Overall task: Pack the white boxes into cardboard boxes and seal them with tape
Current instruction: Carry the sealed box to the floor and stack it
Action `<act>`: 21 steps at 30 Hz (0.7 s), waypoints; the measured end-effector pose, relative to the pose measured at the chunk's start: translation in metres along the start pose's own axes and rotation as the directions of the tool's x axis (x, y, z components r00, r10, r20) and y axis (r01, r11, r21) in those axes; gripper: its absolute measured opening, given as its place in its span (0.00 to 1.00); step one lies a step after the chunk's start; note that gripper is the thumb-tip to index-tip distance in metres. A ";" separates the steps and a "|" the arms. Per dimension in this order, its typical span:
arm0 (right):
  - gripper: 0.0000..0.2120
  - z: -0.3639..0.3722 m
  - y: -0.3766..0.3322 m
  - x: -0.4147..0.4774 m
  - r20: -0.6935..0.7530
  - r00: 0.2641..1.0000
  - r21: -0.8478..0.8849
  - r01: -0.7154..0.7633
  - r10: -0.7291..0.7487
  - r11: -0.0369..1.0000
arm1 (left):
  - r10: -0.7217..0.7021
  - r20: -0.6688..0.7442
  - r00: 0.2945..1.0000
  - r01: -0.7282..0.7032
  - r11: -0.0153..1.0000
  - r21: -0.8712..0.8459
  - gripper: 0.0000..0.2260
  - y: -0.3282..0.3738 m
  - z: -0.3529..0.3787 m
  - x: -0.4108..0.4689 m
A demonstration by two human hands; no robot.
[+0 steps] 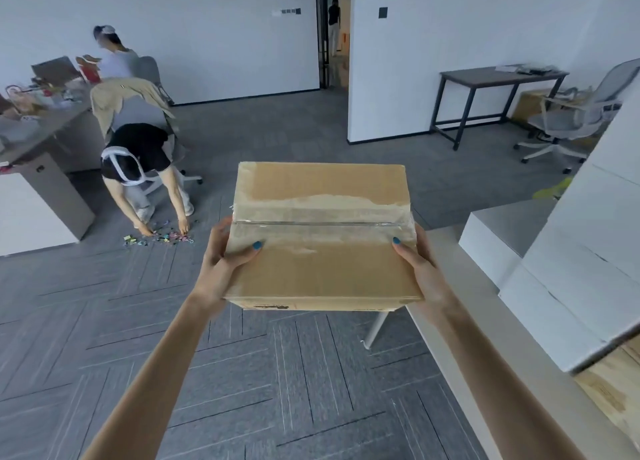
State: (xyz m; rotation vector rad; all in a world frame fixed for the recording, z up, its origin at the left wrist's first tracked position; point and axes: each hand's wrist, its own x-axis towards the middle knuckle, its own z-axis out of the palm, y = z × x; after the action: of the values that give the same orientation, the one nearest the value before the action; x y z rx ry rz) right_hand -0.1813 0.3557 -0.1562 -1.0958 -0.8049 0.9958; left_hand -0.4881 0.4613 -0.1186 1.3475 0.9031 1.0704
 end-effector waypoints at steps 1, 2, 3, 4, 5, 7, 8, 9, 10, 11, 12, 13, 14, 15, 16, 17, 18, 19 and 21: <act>0.24 0.001 0.000 0.020 -0.008 1.000 -0.005 -0.003 0.003 1.000 | -0.007 0.006 1.000 0.007 1.000 0.003 0.33 -0.002 0.000 0.022; 0.25 0.002 0.001 0.041 -0.025 1.000 -0.005 -0.003 0.003 1.000 | -0.011 0.011 1.000 0.011 1.000 0.005 0.34 -0.003 0.002 0.044; 0.25 0.003 0.002 0.062 -0.049 0.999 -0.003 -0.002 0.002 1.000 | -0.015 0.014 1.000 0.015 1.000 0.004 0.34 -0.006 0.003 0.068; 0.24 0.003 0.004 0.083 -0.077 0.997 -0.002 -0.002 0.002 1.000 | -0.017 0.019 1.000 0.017 1.000 -0.002 0.35 -0.008 0.003 0.092; 0.23 0.005 0.006 0.104 -0.097 0.995 0.006 -0.005 0.005 1.000 | -0.021 0.024 0.999 0.022 1.000 -0.011 0.35 -0.011 0.004 0.116; 0.21 0.009 0.010 0.147 -0.113 0.993 0.038 -0.014 0.018 0.999 | -0.024 0.045 0.999 0.025 1.000 -0.019 0.36 -0.017 0.005 0.167; 0.21 0.011 0.012 0.168 -0.124 0.992 0.049 -0.011 0.017 0.999 | -0.022 0.059 0.998 0.023 0.999 -0.022 0.35 -0.022 0.005 0.195; 0.20 0.013 0.015 0.190 -0.143 0.990 0.049 -0.007 0.014 0.999 | -0.023 0.072 0.997 0.025 0.999 -0.029 0.33 -0.026 0.005 0.223; 0.20 0.016 0.017 0.212 -0.163 0.987 0.044 -0.001 0.008 0.999 | -0.025 0.085 0.996 0.028 0.999 -0.039 0.31 -0.031 0.005 0.251; 0.20 0.019 0.019 0.235 -0.181 0.984 0.038 0.006 0.001 0.999 | -0.026 0.100 0.995 0.031 0.998 -0.047 0.30 -0.035 0.005 0.281; 0.20 0.022 0.022 0.259 -0.198 0.980 0.036 0.013 -0.006 0.999 | -0.021 0.119 0.993 0.028 0.998 -0.050 0.29 -0.039 0.005 0.312; 0.20 0.024 0.025 0.282 -0.221 0.975 0.036 0.016 -0.007 0.999 | -0.018 0.140 0.990 0.025 0.999 -0.046 0.28 -0.042 0.005 0.342; 0.20 0.026 0.029 0.305 -0.249 0.968 0.034 0.018 -0.009 0.999 | -0.018 0.166 0.986 0.025 0.999 -0.040 0.28 -0.045 0.005 0.372; 0.20 0.028 0.034 0.327 -0.276 0.961 0.032 0.025 -0.015 0.999 | -0.015 0.196 0.981 0.023 0.999 -0.039 0.29 -0.048 0.006 0.403; 0.20 0.029 0.038 0.348 -0.300 0.954 0.032 0.032 -0.021 0.999 | -0.015 0.223 0.975 0.024 0.999 -0.036 0.29 -0.051 0.006 0.431; 0.20 0.030 0.042 0.367 -0.322 0.946 0.032 0.033 -0.021 0.999 | -0.020 0.250 0.968 0.029 0.999 -0.033 0.28 -0.055 0.008 0.459; 0.20 0.030 0.045 0.384 -0.345 0.938 0.033 0.028 -0.015 0.999 | -0.029 0.277 0.961 0.037 0.999 -0.025 0.28 -0.059 0.010 0.484; 0.20 0.029 0.047 0.401 -0.369 0.929 0.038 0.025 -0.009 0.999 | -0.040 0.304 0.952 0.046 0.999 -0.011 0.29 -0.064 0.014 0.509; 0.20 0.024 0.051 0.432 -0.419 0.908 0.043 0.031 -0.010 0.999 | -0.060 0.358 0.932 0.058 0.998 0.015 0.32 -0.074 0.026 0.557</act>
State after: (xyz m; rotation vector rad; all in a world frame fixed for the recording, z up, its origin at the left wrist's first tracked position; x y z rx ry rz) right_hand -0.0609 0.7742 -0.1786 -1.2014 -0.4380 0.7193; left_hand -0.2958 0.9892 -0.1420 1.4511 0.6679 0.7421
